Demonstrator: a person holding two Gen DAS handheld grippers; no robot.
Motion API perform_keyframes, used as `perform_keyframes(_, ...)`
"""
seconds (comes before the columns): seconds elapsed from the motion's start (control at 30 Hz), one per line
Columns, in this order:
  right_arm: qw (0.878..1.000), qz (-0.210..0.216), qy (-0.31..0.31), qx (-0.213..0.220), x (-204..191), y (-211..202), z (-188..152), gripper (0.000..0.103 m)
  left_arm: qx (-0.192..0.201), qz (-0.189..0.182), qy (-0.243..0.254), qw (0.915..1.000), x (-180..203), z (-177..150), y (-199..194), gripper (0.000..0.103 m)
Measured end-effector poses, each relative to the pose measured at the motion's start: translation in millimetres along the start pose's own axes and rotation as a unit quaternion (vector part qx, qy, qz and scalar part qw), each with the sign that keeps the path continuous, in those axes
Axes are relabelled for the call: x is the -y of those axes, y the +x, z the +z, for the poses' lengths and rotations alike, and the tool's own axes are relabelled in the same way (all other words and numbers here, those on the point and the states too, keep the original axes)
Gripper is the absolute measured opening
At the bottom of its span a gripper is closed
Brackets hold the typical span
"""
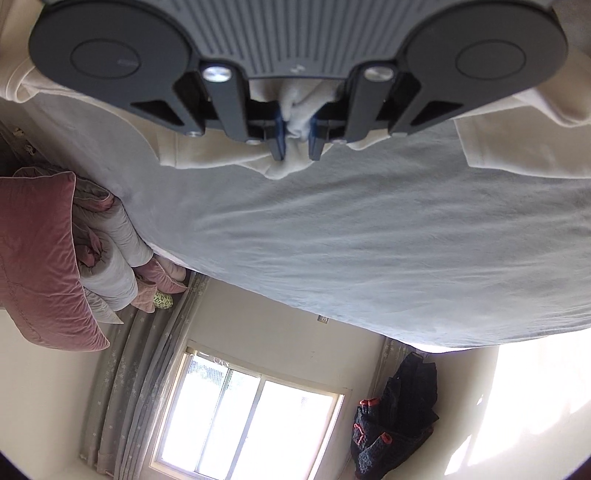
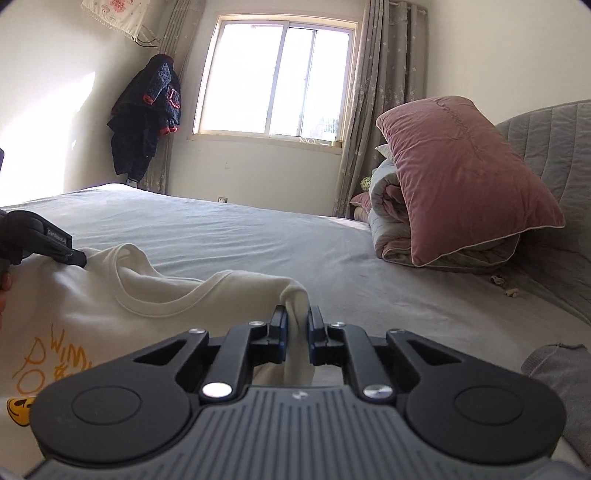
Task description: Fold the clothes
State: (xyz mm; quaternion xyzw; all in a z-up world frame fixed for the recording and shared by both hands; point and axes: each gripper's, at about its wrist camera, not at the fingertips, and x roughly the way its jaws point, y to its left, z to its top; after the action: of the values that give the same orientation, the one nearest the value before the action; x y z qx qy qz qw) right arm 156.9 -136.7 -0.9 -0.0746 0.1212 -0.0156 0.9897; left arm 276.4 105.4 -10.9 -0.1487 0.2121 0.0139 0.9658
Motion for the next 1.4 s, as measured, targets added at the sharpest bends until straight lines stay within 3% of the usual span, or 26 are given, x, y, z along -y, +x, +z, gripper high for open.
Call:
perform_keyframes(0.17,0.999,-0.018,-0.043,-0.001,12,57,16,0.011,0.029,0.022,-0.006,0.9993,15,4,22,0.013)
perform_keyframes(0.33,0.995,-0.03,-0.095,-0.017,1,102,1,0.011,0.038,0.05,0.019,0.9979,18,-4,49,0.013)
perform_keyframes(0.47,0.989,-0.028,-0.133,-0.06,-14,128,-21,0.011,0.012,0.067,0.024,0.9974,7,-19,70,0.013)
perform_keyframes(0.63,0.977,-0.025,-0.18,-0.112,-32,159,-47,0.012,-0.035,0.065,-0.019,0.997,-11,-24,89,0.02)
perform_keyframes(0.77,0.965,-0.038,-0.222,-0.131,-42,169,-50,0.021,-0.045,0.066,-0.021,0.9966,-10,-22,88,0.023)
perform_keyframes(0.83,0.961,-0.049,-0.238,-0.128,-45,166,-49,0.026,-0.047,0.069,-0.024,0.9962,-8,-20,81,0.034)
perform_keyframes(0.9,0.96,-0.057,-0.244,-0.125,-45,160,-47,0.049,-0.049,0.065,-0.036,0.9961,-9,-19,70,0.043)
perform_keyframes(0.97,0.964,-0.049,-0.226,-0.129,-39,150,-42,0.06,-0.057,0.063,-0.033,0.9958,-9,-18,58,0.044)
perform_keyframes(1.4,0.971,-0.008,-0.132,-0.199,-25,53,-39,0.061,-0.116,0.069,-0.028,0.9904,-24,-34,-40,0.052)
